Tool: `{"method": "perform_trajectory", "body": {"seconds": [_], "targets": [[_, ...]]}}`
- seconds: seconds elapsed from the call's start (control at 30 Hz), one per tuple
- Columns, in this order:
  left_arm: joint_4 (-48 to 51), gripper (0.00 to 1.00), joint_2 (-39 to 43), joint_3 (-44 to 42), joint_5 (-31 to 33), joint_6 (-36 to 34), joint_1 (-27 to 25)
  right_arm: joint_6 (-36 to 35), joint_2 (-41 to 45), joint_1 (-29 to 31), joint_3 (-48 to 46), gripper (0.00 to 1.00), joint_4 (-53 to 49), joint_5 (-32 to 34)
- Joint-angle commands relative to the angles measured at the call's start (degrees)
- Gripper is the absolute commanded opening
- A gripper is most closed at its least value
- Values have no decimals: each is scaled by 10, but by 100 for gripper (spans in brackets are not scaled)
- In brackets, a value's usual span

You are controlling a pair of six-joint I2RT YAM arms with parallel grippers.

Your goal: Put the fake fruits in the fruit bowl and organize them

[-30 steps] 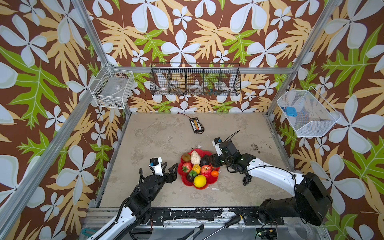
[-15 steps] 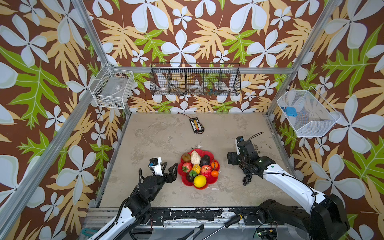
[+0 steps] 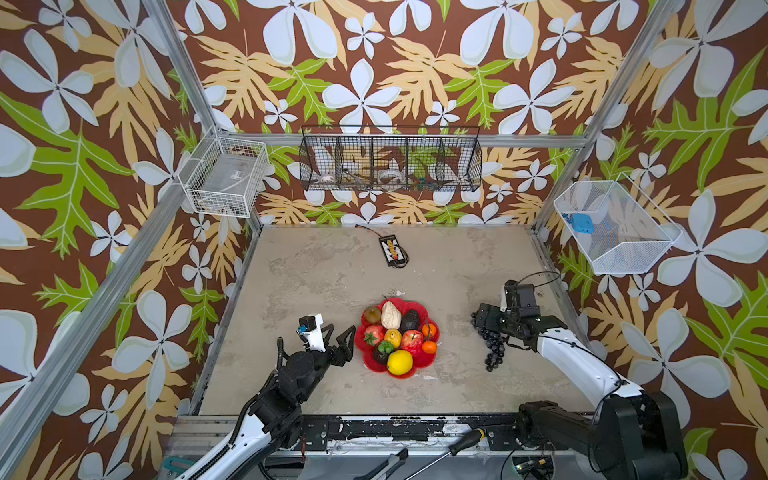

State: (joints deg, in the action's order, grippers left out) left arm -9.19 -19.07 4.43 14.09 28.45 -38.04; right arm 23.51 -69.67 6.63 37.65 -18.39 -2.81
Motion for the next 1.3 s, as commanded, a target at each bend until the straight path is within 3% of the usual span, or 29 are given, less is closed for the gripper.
{"method": "perform_trajectory", "body": {"seconds": [0.0,0.2,0.37,0.67,0.83,1.0,1.13,1.27], "targets": [[-5,79,2,0,0,1,1,-21,-31,-2,9,100,32,-47],[-5,79,3,0,2,1,1,-34,-89,7,23,97,50,-79],[-5,79,3,0,2,1,1,-44,-117,59,36,88,37,-58],[-10,79,0,-2,-1,3,1,-31,-56,129,-3,70,10,-72],[-15,79,-9,0,-3,3,1,-11,-25,164,-10,68,-13,-73],[-12,79,-5,0,-1,3,1,8,-11,206,3,66,-40,-2],[-11,79,-3,0,-1,3,1,10,-7,230,36,56,-76,72],[-10,79,-3,0,-2,3,1,5,-7,241,49,46,-89,70]]}}
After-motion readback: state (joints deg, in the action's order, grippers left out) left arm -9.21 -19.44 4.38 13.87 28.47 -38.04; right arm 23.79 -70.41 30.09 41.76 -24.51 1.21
